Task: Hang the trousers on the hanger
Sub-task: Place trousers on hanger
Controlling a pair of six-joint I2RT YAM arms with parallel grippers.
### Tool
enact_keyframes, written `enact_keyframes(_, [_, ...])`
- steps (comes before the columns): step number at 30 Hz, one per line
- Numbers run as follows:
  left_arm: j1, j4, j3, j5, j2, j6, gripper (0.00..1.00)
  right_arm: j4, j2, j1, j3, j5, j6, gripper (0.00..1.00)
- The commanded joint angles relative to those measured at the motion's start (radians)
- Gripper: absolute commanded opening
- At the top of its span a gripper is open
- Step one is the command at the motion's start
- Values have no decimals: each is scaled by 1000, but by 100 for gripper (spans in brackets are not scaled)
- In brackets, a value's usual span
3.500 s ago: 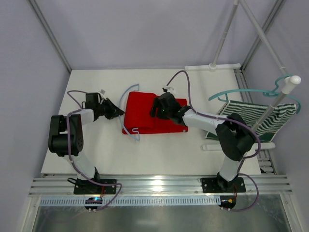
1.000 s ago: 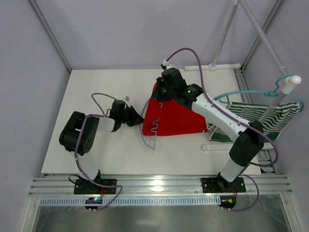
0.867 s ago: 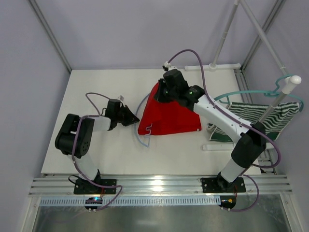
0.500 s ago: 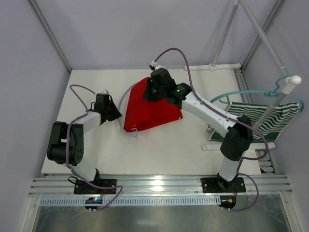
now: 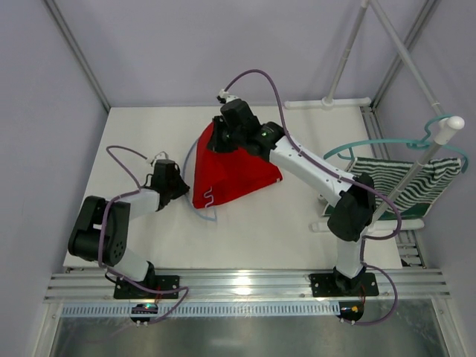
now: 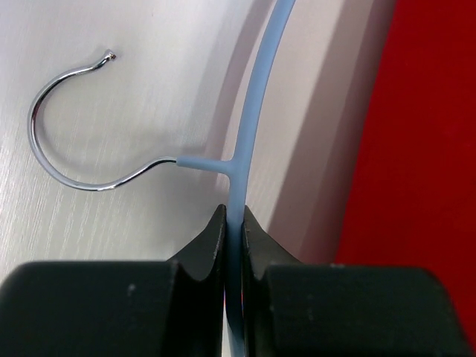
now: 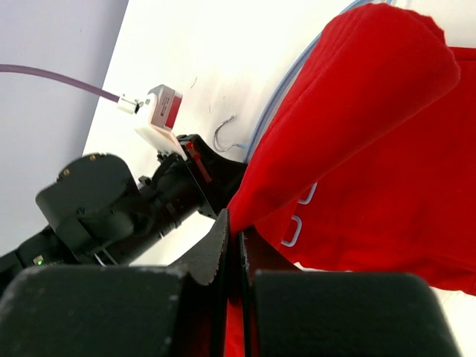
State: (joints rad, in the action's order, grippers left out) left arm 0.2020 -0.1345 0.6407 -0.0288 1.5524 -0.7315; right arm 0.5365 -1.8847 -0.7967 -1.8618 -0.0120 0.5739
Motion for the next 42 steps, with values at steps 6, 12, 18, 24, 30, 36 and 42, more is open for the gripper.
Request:
enact_keyframes(6, [96,108,13,-448,-41,-97,0,-12,2,17,-100,99,-71,4])
enact_keyframes(12, [109,308,111,-632,-20,-145,0,-72,45,151,145,144,-153,4])
enact_keyframes(18, [109,114,61,-446,-11,-112,9,-119,-80,232,144,90,-229,4])
enact_keyframes(24, [111,79,62,-359,-3,-86,15,-81,-243,237,1,106,-318,4])
enact_keyframes(30, [108,79,77,-315,21,-91,11,-105,-289,257,-19,138,-338,5])
enact_keyframes(36, [102,263,177,-352,122,-159,0,-104,-321,294,-54,193,-342,5])
enact_keyframes(42, [99,286,215,-332,182,-203,0,-86,-376,336,-60,132,-330,45])
